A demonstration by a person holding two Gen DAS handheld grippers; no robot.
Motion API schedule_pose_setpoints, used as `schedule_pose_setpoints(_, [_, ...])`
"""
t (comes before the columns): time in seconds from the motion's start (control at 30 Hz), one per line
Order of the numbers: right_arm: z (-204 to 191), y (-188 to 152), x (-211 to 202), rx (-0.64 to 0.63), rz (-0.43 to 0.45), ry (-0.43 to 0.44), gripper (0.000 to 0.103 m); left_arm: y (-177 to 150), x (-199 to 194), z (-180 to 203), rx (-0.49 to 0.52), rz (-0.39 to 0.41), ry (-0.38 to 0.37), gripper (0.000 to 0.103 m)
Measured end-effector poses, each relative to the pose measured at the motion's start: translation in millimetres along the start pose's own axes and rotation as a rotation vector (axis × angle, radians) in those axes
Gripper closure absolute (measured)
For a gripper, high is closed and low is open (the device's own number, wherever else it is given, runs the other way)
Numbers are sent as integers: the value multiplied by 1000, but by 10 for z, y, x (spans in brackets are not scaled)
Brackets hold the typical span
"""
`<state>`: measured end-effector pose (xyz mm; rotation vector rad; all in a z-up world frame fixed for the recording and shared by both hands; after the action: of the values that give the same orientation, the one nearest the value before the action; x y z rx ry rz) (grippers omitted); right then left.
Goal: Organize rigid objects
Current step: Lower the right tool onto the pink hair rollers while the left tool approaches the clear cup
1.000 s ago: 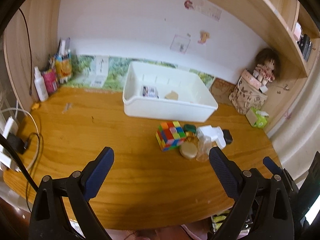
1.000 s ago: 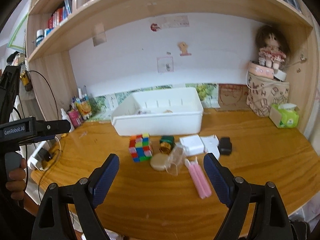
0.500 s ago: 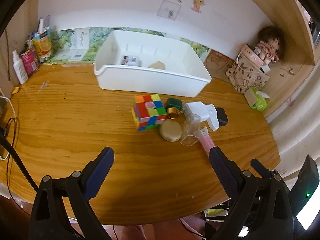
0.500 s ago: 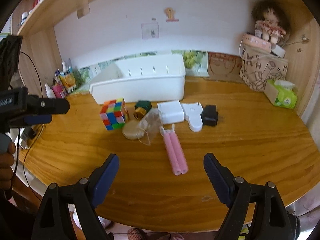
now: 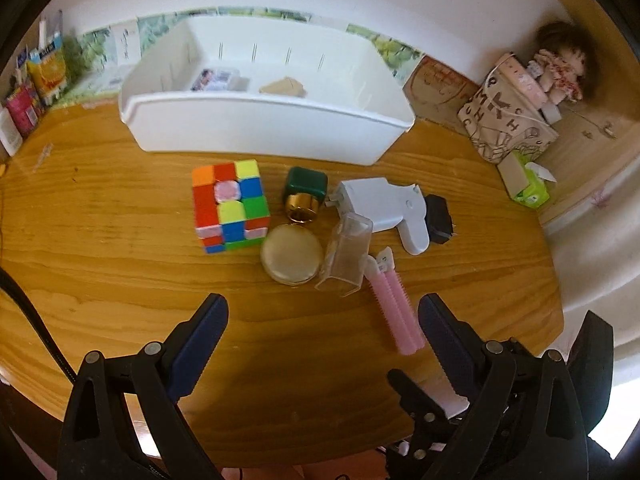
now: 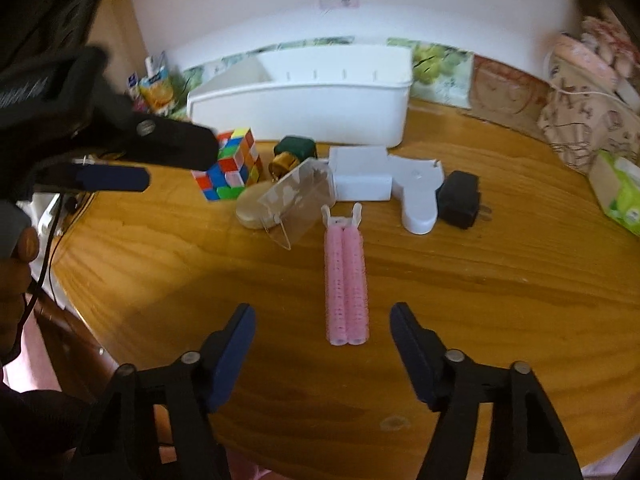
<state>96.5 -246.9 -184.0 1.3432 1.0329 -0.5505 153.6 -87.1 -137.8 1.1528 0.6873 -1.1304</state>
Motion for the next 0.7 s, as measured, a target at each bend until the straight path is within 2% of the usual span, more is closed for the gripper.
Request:
schedule_pose_setpoints(0.33, [198, 128, 285, -117, -100, 106, 55, 184, 424, 173, -75, -65, 31, 7])
schedule_pose_setpoints(0.57, [226, 183, 388, -206, -141, 189, 58, 266, 663, 215, -120, -103, 74, 15])
schedule_pose_setpoints(0.7, [234, 203, 445, -239, -161, 232, 64, 277, 742, 206, -143, -125, 98, 15])
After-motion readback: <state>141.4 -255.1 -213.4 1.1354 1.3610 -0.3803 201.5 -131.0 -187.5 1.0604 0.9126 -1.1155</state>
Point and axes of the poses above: each gripper's, at about its wrist camera, not at the fingertips, and x roughly the way its jaws point, z to its right, y to its top, the point moved 2 cm from there along x, roughly the way its jaws point, and after that the axes turned 1 degree about -y, right-handed, at the moved point
